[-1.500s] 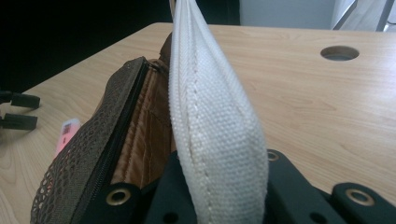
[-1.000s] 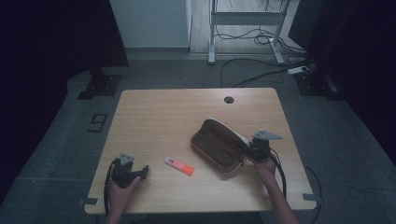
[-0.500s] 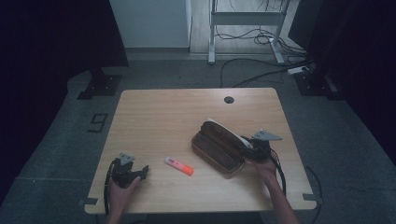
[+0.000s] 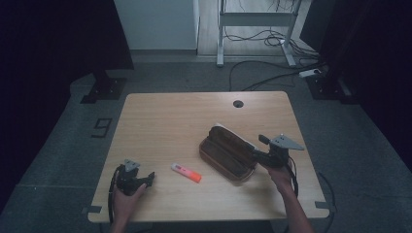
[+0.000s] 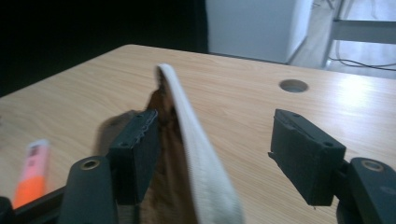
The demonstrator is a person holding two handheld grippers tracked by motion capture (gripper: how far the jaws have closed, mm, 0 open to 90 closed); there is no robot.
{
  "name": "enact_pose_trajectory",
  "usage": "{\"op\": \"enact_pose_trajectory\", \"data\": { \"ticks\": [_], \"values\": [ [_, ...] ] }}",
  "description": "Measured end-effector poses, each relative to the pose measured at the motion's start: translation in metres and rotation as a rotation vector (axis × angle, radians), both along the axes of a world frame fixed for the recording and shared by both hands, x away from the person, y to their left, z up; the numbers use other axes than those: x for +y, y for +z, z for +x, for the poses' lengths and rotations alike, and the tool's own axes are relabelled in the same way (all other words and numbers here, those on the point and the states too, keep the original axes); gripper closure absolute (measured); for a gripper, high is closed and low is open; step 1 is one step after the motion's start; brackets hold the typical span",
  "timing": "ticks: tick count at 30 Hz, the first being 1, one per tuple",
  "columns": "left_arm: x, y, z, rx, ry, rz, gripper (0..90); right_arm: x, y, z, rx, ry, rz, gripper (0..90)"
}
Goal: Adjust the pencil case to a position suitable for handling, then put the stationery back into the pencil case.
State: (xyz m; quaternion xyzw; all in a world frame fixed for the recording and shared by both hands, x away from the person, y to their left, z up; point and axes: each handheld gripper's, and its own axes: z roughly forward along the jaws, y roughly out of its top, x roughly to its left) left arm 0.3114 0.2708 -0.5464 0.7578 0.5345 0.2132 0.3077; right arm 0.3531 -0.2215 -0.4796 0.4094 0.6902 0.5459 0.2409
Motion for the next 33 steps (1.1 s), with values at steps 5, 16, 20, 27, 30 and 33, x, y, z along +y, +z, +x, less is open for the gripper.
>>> {"op": "enact_pose_trajectory", "data": {
  "ticks": [5, 16, 20, 27, 30, 33],
  "values": [
    [0.0, 0.0, 0.0, 0.001, 0.0, 0.0, 18.7, 0.01, 0.004, -0.004, 0.001, 0.051, -0.012, 33.2],
    [0.0, 0.0, 0.0, 0.0, 0.0, 0.0, 18.7, 0.03, 0.016, -0.016, 0.006, 0.145, -0.004, 36.2],
    [0.0, 0.0, 0.0, 0.0, 0.0, 0.0, 18.7, 0.041, 0.015, -0.017, 0.022, 0.18, -0.012, 37.4],
    [0.0, 0.0, 0.0, 0.0, 0.0, 0.0, 18.7, 0.06, 0.016, -0.023, 0.057, 0.238, -0.018, 38.5],
    [0.0, 0.0, 0.0, 0.0, 0.0, 0.0, 18.7, 0.069, 0.018, -0.025, 0.054, 0.256, -0.029, 38.5],
    [0.0, 0.0, 0.0, 0.0, -0.001, 0.001, 18.8, 0.077, 0.021, -0.024, 0.056, 0.271, -0.033, 38.5]
  ]
}}
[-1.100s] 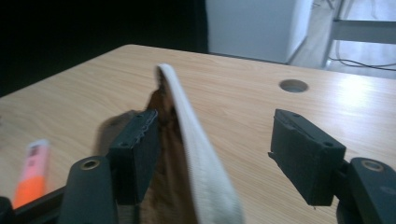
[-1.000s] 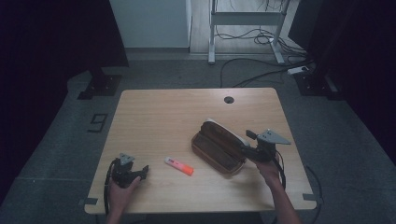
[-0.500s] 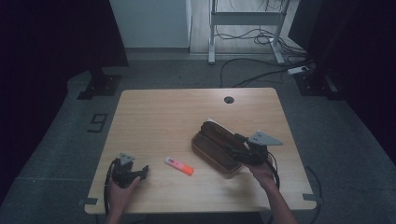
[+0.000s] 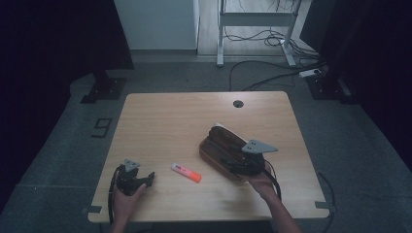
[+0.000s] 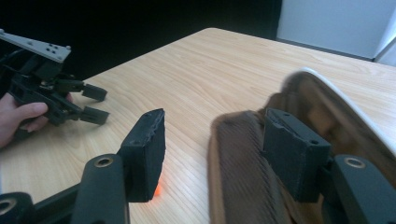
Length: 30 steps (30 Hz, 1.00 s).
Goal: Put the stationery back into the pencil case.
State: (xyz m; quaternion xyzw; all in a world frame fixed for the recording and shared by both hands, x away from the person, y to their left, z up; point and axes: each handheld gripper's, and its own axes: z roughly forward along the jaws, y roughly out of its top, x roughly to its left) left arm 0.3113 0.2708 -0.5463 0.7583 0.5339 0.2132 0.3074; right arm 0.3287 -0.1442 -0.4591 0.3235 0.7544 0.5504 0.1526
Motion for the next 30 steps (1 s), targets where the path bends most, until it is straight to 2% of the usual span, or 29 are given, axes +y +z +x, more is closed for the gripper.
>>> {"op": "enact_pose_trajectory", "data": {
  "ticks": [4, 9, 20, 30],
  "values": [
    [0.0, 0.0, 0.0, 0.0, 0.0, 0.0, 18.7, 0.018, 0.003, 0.003, -0.003, 0.029, 0.013, 38.5],
    [0.0, 0.0, 0.0, 0.0, 0.0, 0.0, 18.8, 0.033, 0.0, 0.008, 0.007, 0.046, 0.028, 38.6],
    [0.0, 0.0, 0.0, 0.0, 0.0, 0.0, 18.8, 0.045, -0.008, 0.008, 0.022, 0.063, 0.034, 38.5],
    [0.0, 0.0, 0.0, 0.001, -0.002, 0.001, 18.8, 0.064, -0.018, 0.004, 0.032, 0.109, -0.013, 38.2]
  ]
}}
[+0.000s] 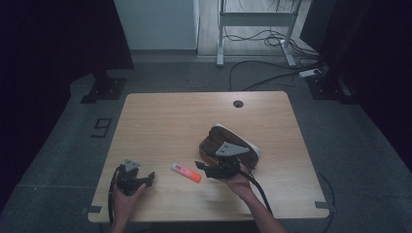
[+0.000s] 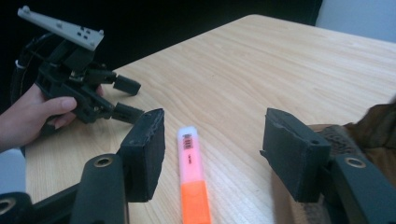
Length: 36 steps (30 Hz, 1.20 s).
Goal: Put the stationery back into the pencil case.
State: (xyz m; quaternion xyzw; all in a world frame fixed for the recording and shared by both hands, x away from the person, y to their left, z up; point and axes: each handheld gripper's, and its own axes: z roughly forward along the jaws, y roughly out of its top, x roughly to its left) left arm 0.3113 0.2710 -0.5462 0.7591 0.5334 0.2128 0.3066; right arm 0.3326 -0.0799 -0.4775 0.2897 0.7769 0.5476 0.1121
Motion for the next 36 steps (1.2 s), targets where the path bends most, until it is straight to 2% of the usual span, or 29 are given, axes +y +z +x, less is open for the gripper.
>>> {"op": "enact_pose_trajectory", "data": {
  "ticks": [11, 16, 21, 26, 36],
  "values": [
    [0.0, 0.0, 0.0, -0.001, 0.001, -0.001, 18.7, 0.013, -0.007, -0.002, 0.014, 0.026, -0.021, 38.2],
    [0.0, 0.0, 0.0, -0.002, 0.002, -0.002, 18.8, 0.021, -0.014, -0.003, 0.026, 0.042, -0.049, 38.3],
    [0.0, 0.0, 0.0, -0.001, 0.002, -0.002, 18.8, 0.027, -0.021, -0.003, 0.047, 0.038, -0.07, 39.0],
    [0.0, 0.0, 0.0, -0.001, 0.002, -0.002, 18.8, 0.032, -0.03, -0.001, 0.07, 0.025, -0.11, 40.5],
    [0.0, 0.0, 0.0, -0.002, 0.002, -0.002, 18.8, 0.042, -0.046, 0.0, 0.082, 0.016, -0.161, 44.1]
  ]
}}
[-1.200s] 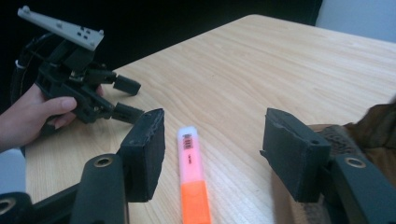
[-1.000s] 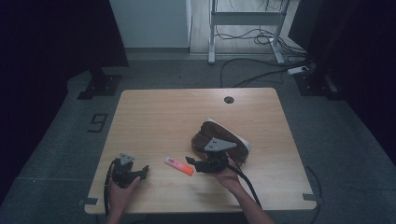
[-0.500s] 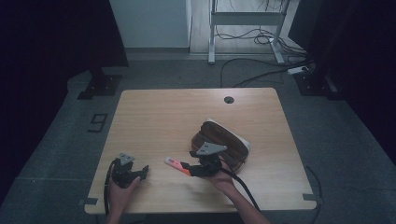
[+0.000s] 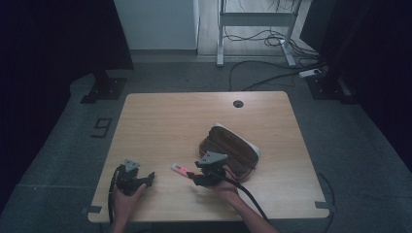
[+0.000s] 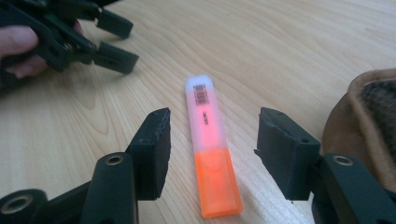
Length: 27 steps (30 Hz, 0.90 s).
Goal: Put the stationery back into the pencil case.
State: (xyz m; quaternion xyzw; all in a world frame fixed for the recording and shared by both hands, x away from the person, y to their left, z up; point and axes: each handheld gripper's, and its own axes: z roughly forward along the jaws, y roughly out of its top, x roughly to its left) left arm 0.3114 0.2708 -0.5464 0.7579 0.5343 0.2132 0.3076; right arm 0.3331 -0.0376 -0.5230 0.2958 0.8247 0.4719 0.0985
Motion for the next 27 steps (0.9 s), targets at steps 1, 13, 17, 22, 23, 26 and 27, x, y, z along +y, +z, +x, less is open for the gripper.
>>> {"op": "enact_pose_trajectory", "data": {
  "ticks": [1, 13, 17, 22, 23, 26, 27],
  "values": [
    [0.0, 0.0, 0.0, 0.0, 0.0, 0.0, 18.8, 0.001, -0.001, 0.0, 0.002, 0.0, -0.008, 44.3],
    [0.0, 0.0, 0.0, 0.0, 0.0, 0.0, 18.8, 0.01, -0.019, 0.002, 0.02, 0.003, -0.082, 46.2],
    [0.0, 0.0, 0.0, 0.0, 0.0, 0.0, 18.7, 0.011, -0.02, 0.002, 0.018, 0.003, -0.097, 48.3],
    [0.0, 0.0, 0.0, 0.0, 0.0, 0.0, 18.7, 0.012, -0.022, 0.002, 0.029, 0.002, -0.115, 49.4],
    [0.0, 0.0, 0.0, 0.0, 0.0, 0.0, 18.8, 0.013, -0.023, 0.001, 0.031, 0.0, -0.116, 49.5],
    [0.0, 0.0, 0.0, 0.0, 0.0, 0.0, 18.7, 0.014, -0.024, 0.001, 0.033, 0.001, -0.127, 50.1],
    [0.0, 0.0, 0.0, 0.0, 0.0, 0.0, 18.8, 0.014, -0.024, 0.001, 0.034, 0.004, -0.129, 50.3]
  ]
}}
